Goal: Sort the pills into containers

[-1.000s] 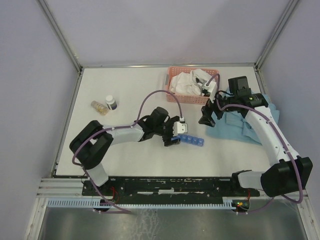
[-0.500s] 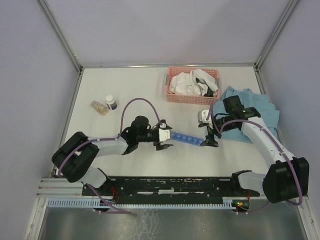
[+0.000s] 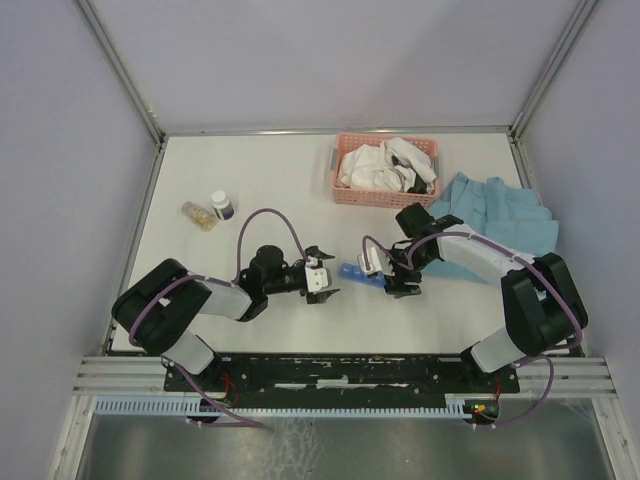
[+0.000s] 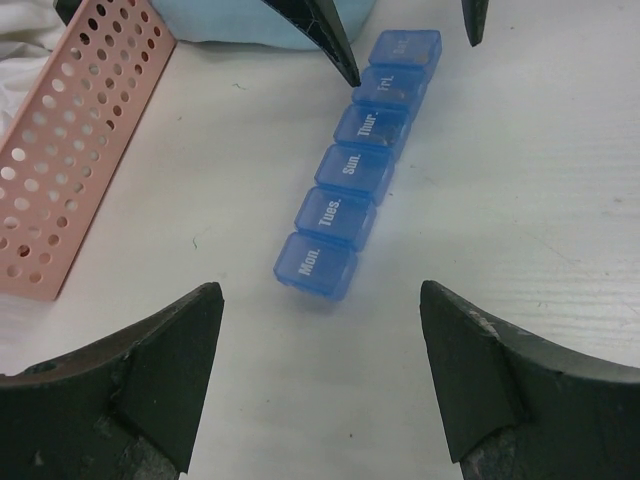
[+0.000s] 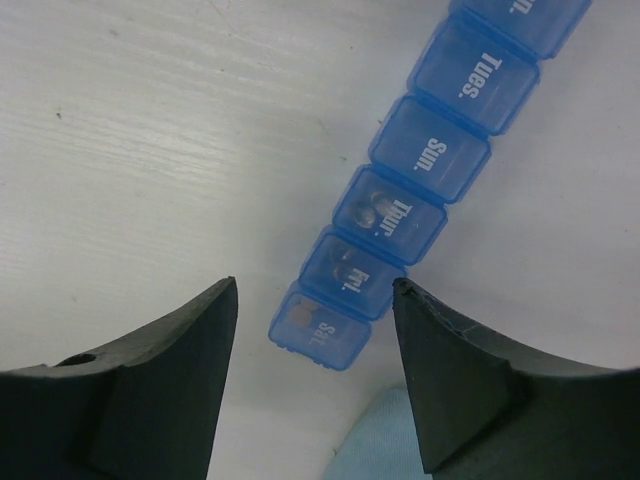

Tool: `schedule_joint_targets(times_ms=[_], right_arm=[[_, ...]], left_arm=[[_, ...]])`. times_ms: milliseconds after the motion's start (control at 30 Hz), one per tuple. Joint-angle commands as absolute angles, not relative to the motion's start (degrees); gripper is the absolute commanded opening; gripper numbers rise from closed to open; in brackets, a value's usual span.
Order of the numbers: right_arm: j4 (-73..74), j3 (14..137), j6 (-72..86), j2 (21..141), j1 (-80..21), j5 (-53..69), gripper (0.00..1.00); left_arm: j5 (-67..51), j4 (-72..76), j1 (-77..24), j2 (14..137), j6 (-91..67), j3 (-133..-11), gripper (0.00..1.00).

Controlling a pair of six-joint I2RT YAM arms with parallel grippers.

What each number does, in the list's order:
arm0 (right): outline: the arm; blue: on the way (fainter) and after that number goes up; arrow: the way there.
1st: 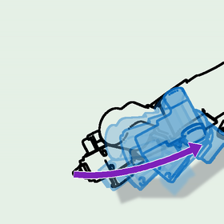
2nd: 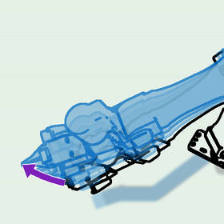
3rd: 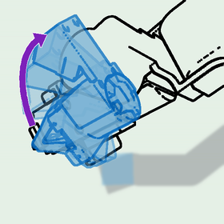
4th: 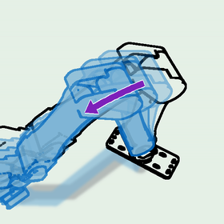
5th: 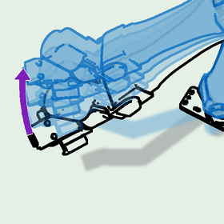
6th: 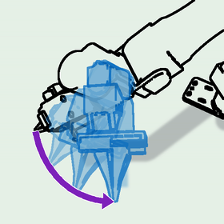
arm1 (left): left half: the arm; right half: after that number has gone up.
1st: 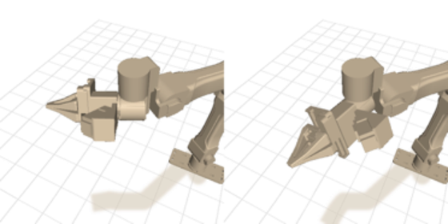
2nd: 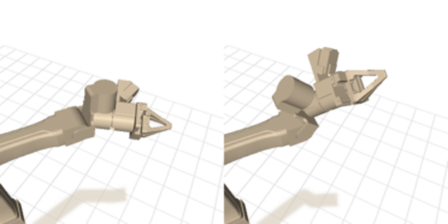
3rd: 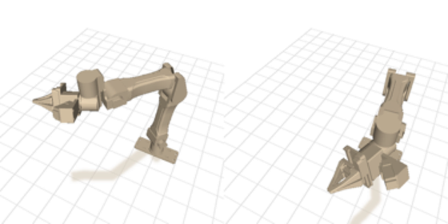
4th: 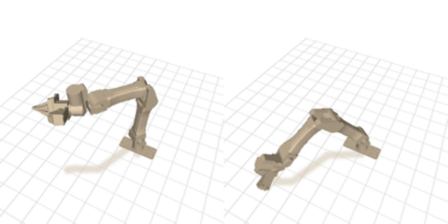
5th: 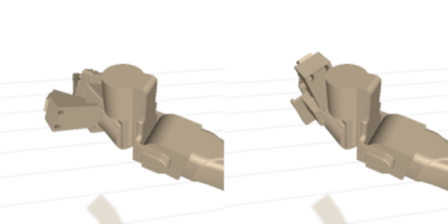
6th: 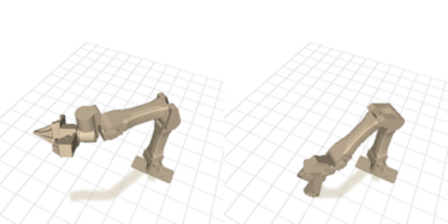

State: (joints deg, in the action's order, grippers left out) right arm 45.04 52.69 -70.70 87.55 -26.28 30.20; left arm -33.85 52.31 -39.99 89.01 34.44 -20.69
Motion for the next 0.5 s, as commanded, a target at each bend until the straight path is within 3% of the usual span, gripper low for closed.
schedule_joint_targets(times_ms=[0, 100, 300, 467], right_arm=[[41.11, 54.46, -66.67, 87.57, -27.31, 28.02, 0.66], [43.38, 53.95, -70.23, 85.16, -27.41, 31.92, 0.55], [48.93, 53.95, -76.57, 84.75, -28.83, 35.85, 0.19], [50.32, 55.12, -77.11, 88.64, -31.02, 31.68, 0.10]], left_arm=[[-31.93, 68.73, -40.14, 91.11, 32.58, -17.39, 0.86], [-31.59, 74.11, -40.15, 93.42, 31.77, -16.28, 0.86], [-32.21, 72.86, -40.23, 94.52, 32.37, -16.85, 0.85], [-32.26, 71.64, -40.51, 94.94, 33.68, -17.31, 0.85]])
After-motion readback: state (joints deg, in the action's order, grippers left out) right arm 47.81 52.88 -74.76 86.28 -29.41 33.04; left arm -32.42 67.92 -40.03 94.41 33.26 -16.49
